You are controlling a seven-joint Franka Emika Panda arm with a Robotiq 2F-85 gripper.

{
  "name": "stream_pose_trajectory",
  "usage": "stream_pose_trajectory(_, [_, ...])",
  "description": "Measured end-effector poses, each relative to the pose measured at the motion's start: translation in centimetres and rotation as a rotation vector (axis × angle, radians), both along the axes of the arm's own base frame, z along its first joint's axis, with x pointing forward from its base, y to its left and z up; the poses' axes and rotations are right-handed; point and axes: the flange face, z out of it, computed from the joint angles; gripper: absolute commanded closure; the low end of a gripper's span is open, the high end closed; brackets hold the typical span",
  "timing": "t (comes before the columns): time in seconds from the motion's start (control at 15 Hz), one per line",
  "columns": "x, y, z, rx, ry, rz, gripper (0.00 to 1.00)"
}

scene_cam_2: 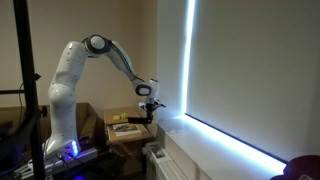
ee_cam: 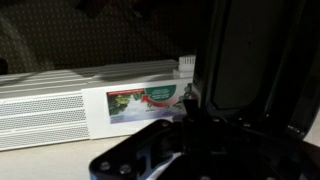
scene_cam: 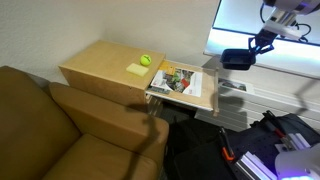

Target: Put the black object on the open drawer.

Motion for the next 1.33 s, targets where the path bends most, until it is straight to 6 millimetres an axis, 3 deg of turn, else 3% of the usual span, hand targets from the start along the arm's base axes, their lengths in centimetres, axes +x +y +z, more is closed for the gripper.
stream_pose_trajectory(0.33, [4.5, 10.5, -1.7, 0.033, 0.016, 0.209, 0.99])
stream_pose_trajectory(0.53, [6.0, 15.1, -2.9, 0.039, 0.033, 0.308, 0.96])
stream_pose_trajectory(0.67, [6.4, 16.4, -3.6, 0.035, 0.045, 0.341, 0.96])
stream_pose_trajectory(1.07, [7.0, 17.0, -4.7, 0.01, 0.019, 0.319, 0.99])
stream_pose_trajectory(1.33, [8.0, 21.3, -8.5, -0.057, -0.036, 0.286, 0.99])
